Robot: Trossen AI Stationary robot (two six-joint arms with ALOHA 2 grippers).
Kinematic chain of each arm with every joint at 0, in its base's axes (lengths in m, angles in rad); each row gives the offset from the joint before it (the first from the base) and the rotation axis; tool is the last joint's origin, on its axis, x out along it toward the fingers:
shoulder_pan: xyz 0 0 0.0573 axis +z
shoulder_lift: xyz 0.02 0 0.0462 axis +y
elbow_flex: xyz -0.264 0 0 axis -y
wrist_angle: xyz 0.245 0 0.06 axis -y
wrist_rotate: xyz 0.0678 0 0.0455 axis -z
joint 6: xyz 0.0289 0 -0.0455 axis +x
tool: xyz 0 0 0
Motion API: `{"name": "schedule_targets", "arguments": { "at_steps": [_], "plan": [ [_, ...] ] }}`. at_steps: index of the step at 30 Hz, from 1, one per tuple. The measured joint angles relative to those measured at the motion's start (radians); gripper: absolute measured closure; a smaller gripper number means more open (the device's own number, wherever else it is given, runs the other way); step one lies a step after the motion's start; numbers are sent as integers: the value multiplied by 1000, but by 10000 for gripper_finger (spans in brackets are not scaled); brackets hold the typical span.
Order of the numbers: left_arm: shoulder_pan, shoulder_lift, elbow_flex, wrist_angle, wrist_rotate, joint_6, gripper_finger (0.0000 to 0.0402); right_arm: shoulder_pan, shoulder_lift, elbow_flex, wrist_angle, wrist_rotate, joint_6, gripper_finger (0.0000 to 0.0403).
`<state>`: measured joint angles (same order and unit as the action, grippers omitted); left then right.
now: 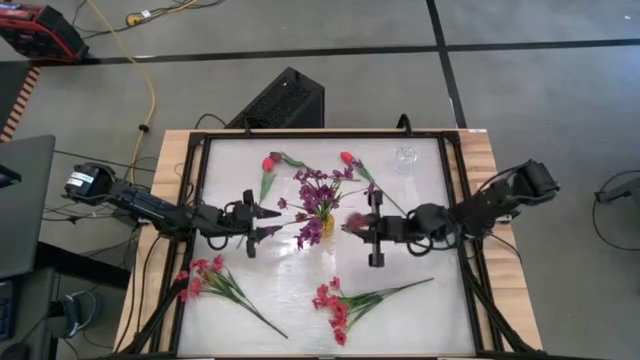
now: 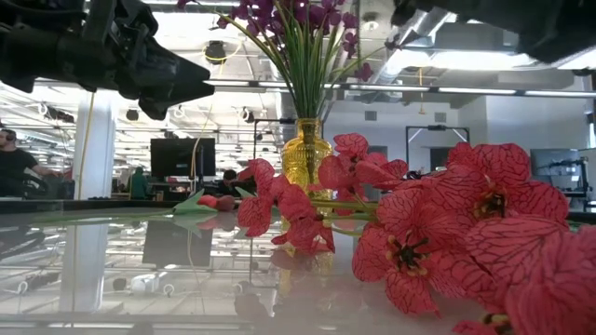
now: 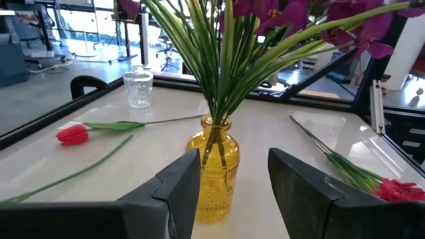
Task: Sort flowers into vase by color
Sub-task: Put the bottom purple tulip into the yellow vase
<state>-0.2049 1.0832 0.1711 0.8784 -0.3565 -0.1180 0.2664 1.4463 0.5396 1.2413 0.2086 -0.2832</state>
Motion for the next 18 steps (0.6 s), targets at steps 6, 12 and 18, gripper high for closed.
{"name": "schedule_targets", "arguments": {
  "at_steps": [6,12,18],
  "plan": [
    [12,0,0,-14,-2,-23,235,-70,198,0,330,-159,-12,379],
    [13,0,0,-19,-5,-22,235,-113,269,63,328,-229,9,379],
    [26,1,0,-31,-14,-23,235,-123,275,112,298,-250,-40,379]
  ]
}}
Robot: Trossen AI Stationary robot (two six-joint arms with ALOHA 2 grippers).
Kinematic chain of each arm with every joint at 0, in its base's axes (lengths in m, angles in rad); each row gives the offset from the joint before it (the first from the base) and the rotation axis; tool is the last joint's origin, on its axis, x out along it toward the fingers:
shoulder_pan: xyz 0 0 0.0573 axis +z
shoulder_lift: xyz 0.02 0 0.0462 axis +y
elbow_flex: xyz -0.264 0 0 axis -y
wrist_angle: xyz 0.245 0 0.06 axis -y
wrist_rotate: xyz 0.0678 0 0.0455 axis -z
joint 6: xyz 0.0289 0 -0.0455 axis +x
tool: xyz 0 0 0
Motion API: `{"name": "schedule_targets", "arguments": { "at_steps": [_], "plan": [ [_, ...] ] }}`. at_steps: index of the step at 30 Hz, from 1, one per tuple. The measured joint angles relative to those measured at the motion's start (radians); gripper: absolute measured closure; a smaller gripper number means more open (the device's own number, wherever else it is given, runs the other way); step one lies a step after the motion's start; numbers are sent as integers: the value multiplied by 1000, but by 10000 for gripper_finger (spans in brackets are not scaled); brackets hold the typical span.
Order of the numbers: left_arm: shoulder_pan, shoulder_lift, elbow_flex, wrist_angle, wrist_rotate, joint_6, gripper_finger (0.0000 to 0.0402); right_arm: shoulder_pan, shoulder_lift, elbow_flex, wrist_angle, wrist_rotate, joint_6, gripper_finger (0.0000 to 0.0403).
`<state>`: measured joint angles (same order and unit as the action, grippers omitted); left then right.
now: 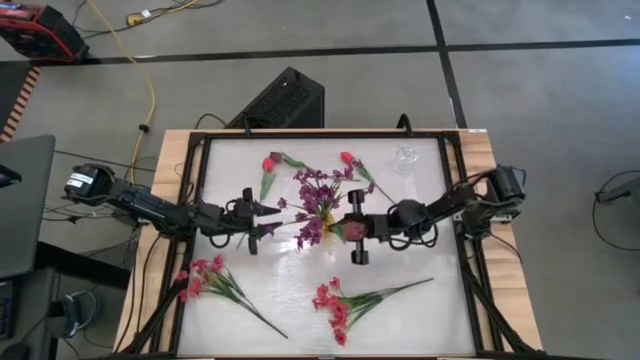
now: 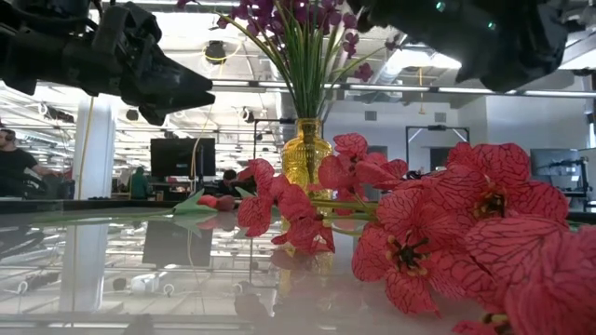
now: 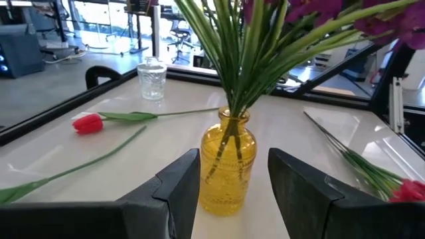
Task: Sort flowers into vase by color
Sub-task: Put the bottom purple tulip into the yellow vase
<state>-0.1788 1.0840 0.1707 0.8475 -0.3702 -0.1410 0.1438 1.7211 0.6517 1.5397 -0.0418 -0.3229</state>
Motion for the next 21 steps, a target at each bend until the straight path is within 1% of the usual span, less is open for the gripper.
{"name": "schedule_targets", "arguments": {
  "at_steps": [12,17,21],
  "plan": [
    [0,0,0,-15,-1,-12,235,-42,2,-3,-48,0,4,379],
    [0,0,0,-19,-2,-12,235,-52,3,-4,-135,3,6,379],
    [0,0,0,-19,-2,-13,235,-59,2,-4,-155,5,3,379]
  ]
}}
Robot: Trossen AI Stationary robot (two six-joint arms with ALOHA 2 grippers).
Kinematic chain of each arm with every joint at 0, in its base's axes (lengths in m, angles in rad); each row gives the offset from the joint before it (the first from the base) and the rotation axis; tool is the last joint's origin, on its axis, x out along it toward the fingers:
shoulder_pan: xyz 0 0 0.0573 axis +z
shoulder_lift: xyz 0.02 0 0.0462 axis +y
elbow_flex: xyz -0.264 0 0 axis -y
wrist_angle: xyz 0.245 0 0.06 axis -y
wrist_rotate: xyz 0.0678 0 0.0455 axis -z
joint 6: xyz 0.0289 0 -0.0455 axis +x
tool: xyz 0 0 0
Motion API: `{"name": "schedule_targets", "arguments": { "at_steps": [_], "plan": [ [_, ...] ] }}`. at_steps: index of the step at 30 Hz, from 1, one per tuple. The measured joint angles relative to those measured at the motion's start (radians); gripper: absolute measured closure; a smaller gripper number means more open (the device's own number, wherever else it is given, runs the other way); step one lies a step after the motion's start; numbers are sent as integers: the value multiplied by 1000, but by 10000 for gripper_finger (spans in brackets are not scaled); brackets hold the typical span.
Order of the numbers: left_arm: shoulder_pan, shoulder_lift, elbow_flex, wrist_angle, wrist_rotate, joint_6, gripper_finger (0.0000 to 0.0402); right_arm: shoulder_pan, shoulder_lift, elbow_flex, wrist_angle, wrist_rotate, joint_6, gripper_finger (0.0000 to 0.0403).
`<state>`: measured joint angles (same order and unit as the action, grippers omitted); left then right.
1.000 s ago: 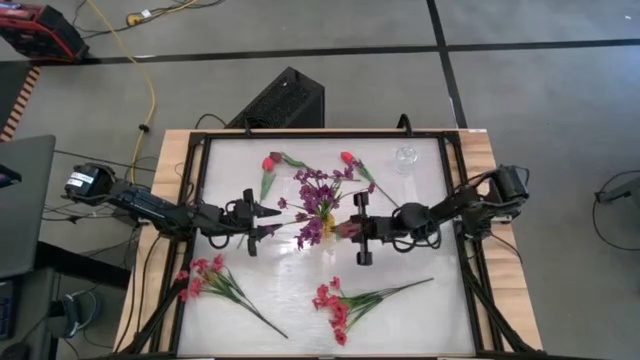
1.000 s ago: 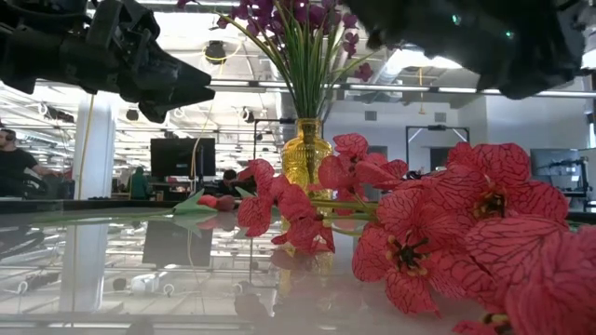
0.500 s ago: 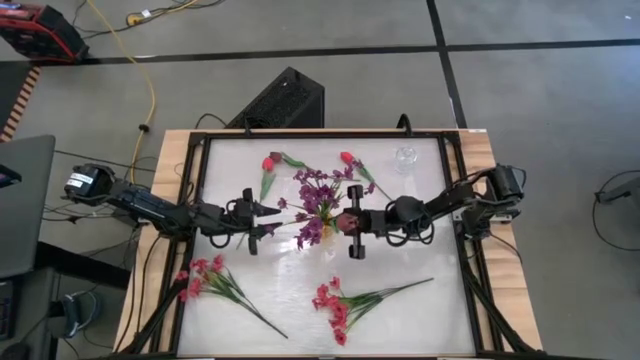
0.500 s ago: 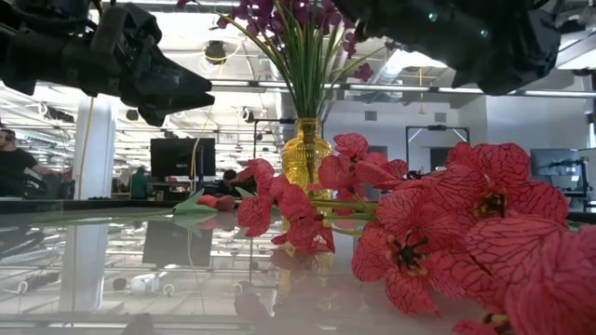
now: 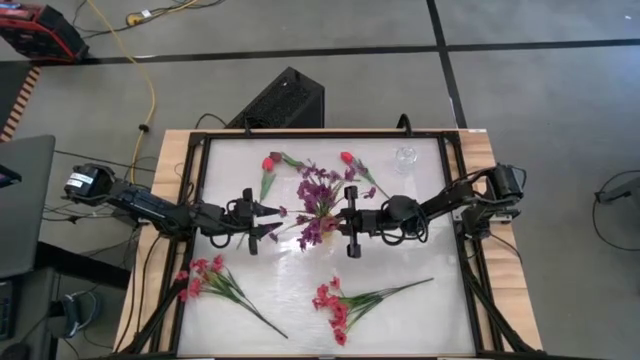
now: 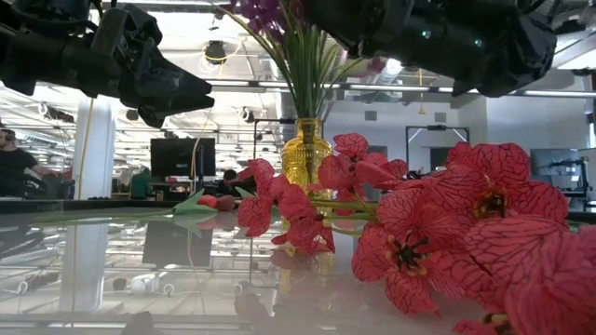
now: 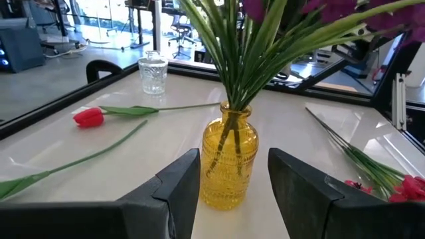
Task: Sort flowers into vase by color
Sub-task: Put the bottom purple tulip into the yellow vase
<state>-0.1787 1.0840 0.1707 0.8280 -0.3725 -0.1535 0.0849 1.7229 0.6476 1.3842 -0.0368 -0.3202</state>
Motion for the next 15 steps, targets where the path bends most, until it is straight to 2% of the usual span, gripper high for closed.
{"name": "schedule_targets", "arguments": {
  "at_steps": [7,11,15],
  "plan": [
    [0,0,0,-1,-1,0,235,-3,0,0,-34,16,9,379],
    [0,0,0,-2,-1,0,235,-3,0,0,-103,87,38,379],
    [0,0,0,-2,-1,0,235,-3,0,0,-149,96,41,379]
  ]
}}
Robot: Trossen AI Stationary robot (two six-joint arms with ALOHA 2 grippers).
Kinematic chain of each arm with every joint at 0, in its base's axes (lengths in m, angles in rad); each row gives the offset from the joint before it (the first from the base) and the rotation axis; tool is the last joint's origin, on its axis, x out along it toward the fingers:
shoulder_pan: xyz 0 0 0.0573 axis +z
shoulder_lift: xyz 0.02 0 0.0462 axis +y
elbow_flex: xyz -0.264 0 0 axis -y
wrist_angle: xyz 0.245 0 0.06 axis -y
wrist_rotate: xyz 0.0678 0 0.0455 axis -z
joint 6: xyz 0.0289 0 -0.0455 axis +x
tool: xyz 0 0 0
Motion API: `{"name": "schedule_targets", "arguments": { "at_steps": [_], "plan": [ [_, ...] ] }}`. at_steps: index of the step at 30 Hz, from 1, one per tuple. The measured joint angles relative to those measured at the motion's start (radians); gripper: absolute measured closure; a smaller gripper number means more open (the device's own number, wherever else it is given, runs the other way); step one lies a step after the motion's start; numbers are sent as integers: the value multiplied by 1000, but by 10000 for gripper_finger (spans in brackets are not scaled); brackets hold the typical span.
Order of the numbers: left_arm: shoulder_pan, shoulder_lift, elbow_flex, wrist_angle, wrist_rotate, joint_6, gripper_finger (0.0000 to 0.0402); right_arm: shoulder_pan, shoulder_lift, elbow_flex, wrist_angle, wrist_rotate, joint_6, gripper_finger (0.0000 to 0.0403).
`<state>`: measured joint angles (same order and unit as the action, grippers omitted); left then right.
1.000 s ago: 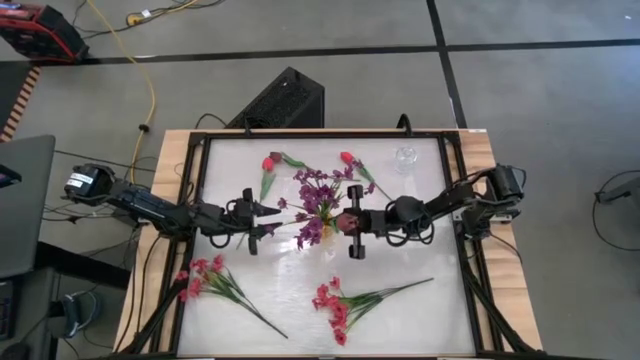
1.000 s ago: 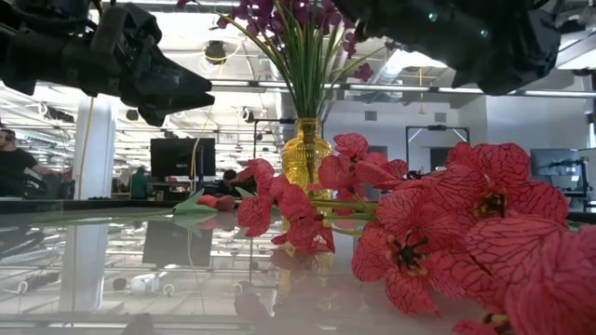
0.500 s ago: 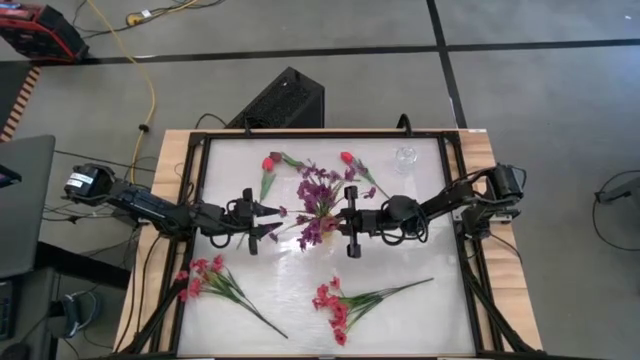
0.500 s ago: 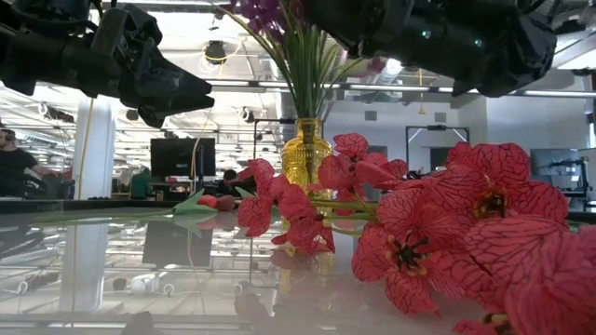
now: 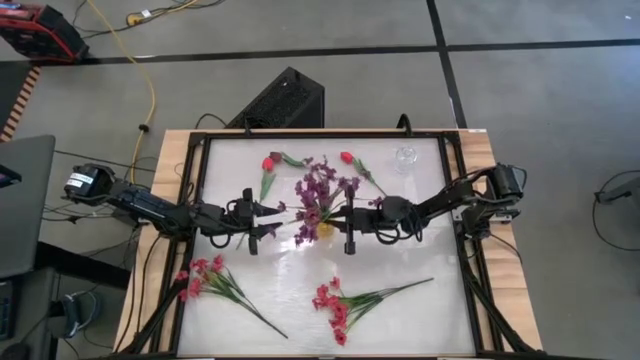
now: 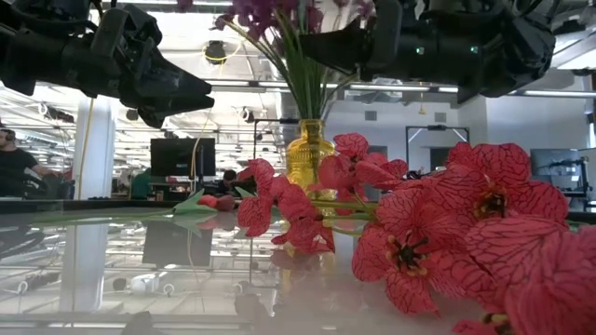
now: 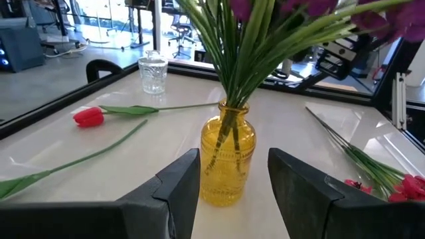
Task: Sort flowers into vase by color
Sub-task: Put the bottom purple tulip into the yellow vase
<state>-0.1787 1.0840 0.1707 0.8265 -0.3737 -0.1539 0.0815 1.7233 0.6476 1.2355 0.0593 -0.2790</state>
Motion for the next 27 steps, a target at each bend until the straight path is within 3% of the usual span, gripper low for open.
{"name": "schedule_targets", "arguments": {
  "at_steps": [19,27],
  "plan": [
    [0,0,0,-8,0,0,235,2,-24,0,-97,24,20,348],
    [0,0,0,-8,1,0,235,2,-157,0,-369,56,46,347]
  ]
}}
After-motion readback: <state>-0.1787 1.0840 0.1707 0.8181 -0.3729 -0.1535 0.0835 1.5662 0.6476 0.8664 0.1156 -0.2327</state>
